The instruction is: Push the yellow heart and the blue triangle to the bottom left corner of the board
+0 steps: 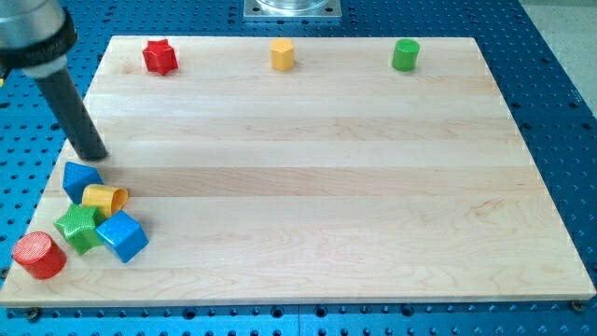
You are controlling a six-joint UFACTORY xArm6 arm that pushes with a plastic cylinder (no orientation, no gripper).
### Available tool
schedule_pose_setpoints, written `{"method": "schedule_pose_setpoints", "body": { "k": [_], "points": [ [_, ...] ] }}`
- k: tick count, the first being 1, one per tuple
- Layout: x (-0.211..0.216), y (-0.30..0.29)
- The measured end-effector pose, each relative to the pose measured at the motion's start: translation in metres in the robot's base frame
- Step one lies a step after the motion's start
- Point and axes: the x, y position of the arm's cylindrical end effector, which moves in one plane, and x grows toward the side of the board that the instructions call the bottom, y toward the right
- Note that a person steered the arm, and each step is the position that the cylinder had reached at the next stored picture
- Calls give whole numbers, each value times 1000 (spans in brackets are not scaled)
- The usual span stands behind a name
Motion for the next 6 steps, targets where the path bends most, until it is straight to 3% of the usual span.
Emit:
{"method": "schedule_pose_setpoints", "body": {
  "k": [1,2,3,4,5,6],
  "points": [
    [36,41],
    [-41,25],
    [-15,-33],
    [51,23],
    [9,4],
    [-112,-3]
  ]
}}
